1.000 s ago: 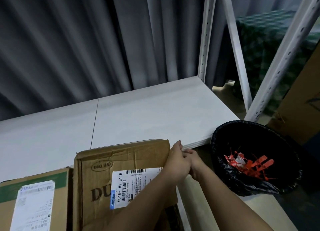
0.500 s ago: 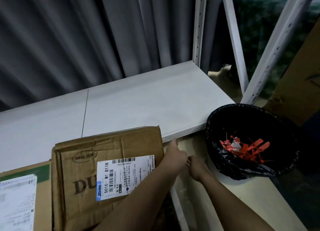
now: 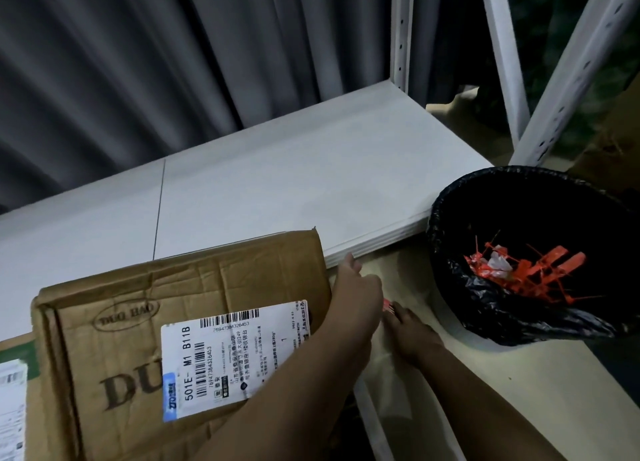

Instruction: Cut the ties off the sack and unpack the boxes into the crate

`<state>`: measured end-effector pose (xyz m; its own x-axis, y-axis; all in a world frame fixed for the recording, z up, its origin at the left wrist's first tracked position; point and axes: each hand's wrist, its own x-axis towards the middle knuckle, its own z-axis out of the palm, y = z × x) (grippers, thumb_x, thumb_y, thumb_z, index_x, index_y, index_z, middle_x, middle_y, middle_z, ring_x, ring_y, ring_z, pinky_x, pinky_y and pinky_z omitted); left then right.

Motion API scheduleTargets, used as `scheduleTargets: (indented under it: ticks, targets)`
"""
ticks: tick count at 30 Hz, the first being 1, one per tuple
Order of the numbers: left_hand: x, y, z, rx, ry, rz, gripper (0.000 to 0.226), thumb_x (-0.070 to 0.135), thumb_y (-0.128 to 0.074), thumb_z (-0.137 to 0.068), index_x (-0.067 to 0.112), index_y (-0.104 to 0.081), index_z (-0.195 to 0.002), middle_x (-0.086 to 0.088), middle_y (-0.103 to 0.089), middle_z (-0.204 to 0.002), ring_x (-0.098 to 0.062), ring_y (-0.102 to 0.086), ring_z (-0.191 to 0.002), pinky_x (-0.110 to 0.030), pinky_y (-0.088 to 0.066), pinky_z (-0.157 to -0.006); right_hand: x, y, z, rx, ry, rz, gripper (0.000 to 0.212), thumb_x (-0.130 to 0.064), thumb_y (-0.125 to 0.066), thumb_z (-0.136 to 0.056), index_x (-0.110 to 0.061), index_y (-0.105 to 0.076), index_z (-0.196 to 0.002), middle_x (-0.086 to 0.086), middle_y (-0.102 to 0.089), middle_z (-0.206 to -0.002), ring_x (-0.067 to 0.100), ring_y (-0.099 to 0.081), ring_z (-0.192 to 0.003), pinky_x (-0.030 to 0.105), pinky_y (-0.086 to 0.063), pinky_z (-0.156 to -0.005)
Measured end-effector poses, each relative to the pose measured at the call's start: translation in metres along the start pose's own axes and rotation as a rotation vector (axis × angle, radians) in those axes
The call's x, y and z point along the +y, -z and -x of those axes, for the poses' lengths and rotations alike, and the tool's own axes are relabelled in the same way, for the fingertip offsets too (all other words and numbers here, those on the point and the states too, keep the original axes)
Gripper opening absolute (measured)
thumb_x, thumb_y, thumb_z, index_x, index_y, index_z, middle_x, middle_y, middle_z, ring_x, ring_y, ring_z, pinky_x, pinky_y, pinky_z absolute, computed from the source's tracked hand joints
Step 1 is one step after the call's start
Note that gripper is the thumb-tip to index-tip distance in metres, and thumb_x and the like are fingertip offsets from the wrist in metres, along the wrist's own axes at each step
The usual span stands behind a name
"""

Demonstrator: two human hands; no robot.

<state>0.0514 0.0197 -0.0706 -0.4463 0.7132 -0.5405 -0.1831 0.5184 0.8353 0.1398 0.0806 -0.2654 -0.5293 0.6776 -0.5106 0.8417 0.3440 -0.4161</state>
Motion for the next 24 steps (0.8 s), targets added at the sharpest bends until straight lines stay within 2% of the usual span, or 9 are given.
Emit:
scheduleTargets:
  ticks: [2, 4, 8, 11, 13, 17, 20, 22, 24]
  targets:
    - [-0.001, -0.002, -0.003, -0.016, 0.008, 0.031, 0.061, -0.007, -0.035, -0.096, 0.01, -0.019, -0.152, -0.005, -0.027, -0.156, -0.001, -0.043, -0.1, 0.006, -0.029, -0.039, 0.003, -0.009, -0.002, 0.074, -0.018, -0.077, 0.045, -0.026, -0.025, -0.104, -0.015, -0.03, -0.147, 0.008, -0.028, -0.154, 0.026, -0.03, -0.14, 0.039, -0.031, -0.11]
    - [-0.001, -0.003, -0.006, -0.023, 0.019, 0.047, 0.061, -0.008, -0.035, -0.096, 0.01, -0.017, -0.152, -0.005, -0.026, -0.157, 0.0, -0.041, -0.097, 0.007, -0.029, -0.04, 0.007, -0.018, -0.003, 0.141, -0.047, -0.098, 0.042, -0.024, -0.027, -0.103, -0.015, -0.038, -0.142, 0.008, -0.043, -0.143, 0.028, -0.041, -0.13, 0.039, -0.037, -0.103]
    - [-0.002, -0.005, -0.003, -0.017, 0.04, 0.03, 0.061, -0.006, -0.035, -0.097, 0.013, -0.016, -0.152, -0.002, -0.025, -0.157, 0.007, -0.035, -0.064, 0.002, -0.029, -0.035, 0.012, -0.031, 0.005, 0.231, -0.064, 0.07, 0.038, -0.012, -0.032, -0.1, -0.011, -0.042, -0.137, 0.008, -0.043, -0.14, 0.025, -0.045, -0.122, 0.033, -0.044, -0.092]
    - [-0.003, -0.006, -0.002, 0.001, 0.064, 0.008, 0.061, -0.004, -0.035, -0.097, 0.014, -0.017, -0.152, 0.0, -0.026, -0.157, 0.006, -0.033, -0.062, 0.002, -0.028, -0.033, 0.016, -0.039, 0.008, 0.256, -0.137, 0.093, 0.037, -0.009, -0.036, -0.098, -0.011, -0.037, -0.135, 0.01, -0.045, -0.135, 0.025, -0.048, -0.118, 0.03, -0.046, -0.087]
    - [-0.003, -0.006, -0.001, 0.006, 0.062, -0.011, 0.06, -0.003, -0.036, -0.097, 0.014, -0.018, -0.152, 0.0, -0.027, -0.156, 0.006, -0.032, -0.062, 0.002, -0.027, -0.033, 0.017, -0.037, 0.006, 0.23, -0.245, -0.006, 0.035, -0.008, -0.041, -0.096, -0.009, -0.037, -0.131, 0.014, -0.052, -0.127, 0.028, -0.052, -0.113, 0.033, -0.046, -0.087]
    - [-0.003, -0.007, 0.002, 0.032, 0.066, -0.037, 0.06, -0.001, -0.036, -0.098, 0.015, -0.016, -0.152, 0.001, -0.027, -0.156, 0.006, -0.033, -0.063, 0.002, -0.028, -0.033, 0.018, -0.03, 0.006, 0.097, -0.211, -0.056, 0.021, -0.014, -0.047, -0.095, -0.014, -0.057, -0.113, 0.009, -0.06, -0.117, 0.024, -0.059, -0.105, 0.033, -0.049, -0.086]
    - [-0.006, -0.008, 0.001, 0.036, 0.074, -0.041, 0.061, -0.002, -0.036, -0.098, 0.015, -0.015, -0.153, 0.0, -0.025, -0.157, 0.006, -0.04, -0.071, 0.002, -0.03, -0.039, 0.012, -0.017, 0.011, 0.099, -0.186, -0.041, 0.026, -0.018, -0.044, -0.097, -0.01, -0.057, -0.119, 0.012, -0.049, -0.126, 0.027, -0.058, -0.107, 0.033, -0.046, -0.089]
    - [-0.008, -0.009, 0.002, 0.056, 0.084, -0.051, 0.057, -0.001, -0.034, -0.099, 0.013, -0.016, -0.151, -0.002, -0.026, -0.156, -0.003, -0.048, -0.1, -0.002, -0.037, -0.058, -0.001, 0.001, 0.016, 0.144, -0.165, -0.04, 0.026, -0.016, -0.038, -0.099, -0.007, -0.052, -0.119, 0.015, -0.053, -0.124, 0.03, -0.059, -0.107, 0.033, -0.045, -0.083]
    - [-0.01, -0.014, 0.008, 0.077, 0.035, -0.144, 0.058, -0.001, -0.035, -0.097, 0.012, -0.016, -0.151, -0.006, -0.025, -0.156, -0.016, -0.042, -0.127, -0.009, -0.039, -0.087, -0.017, 0.026, 0.024, 0.227, -0.112, -0.033, 0.017, -0.012, -0.037, -0.097, -0.01, -0.049, -0.109, 0.016, -0.062, -0.114, 0.033, -0.062, -0.104, 0.034, -0.044, -0.076]
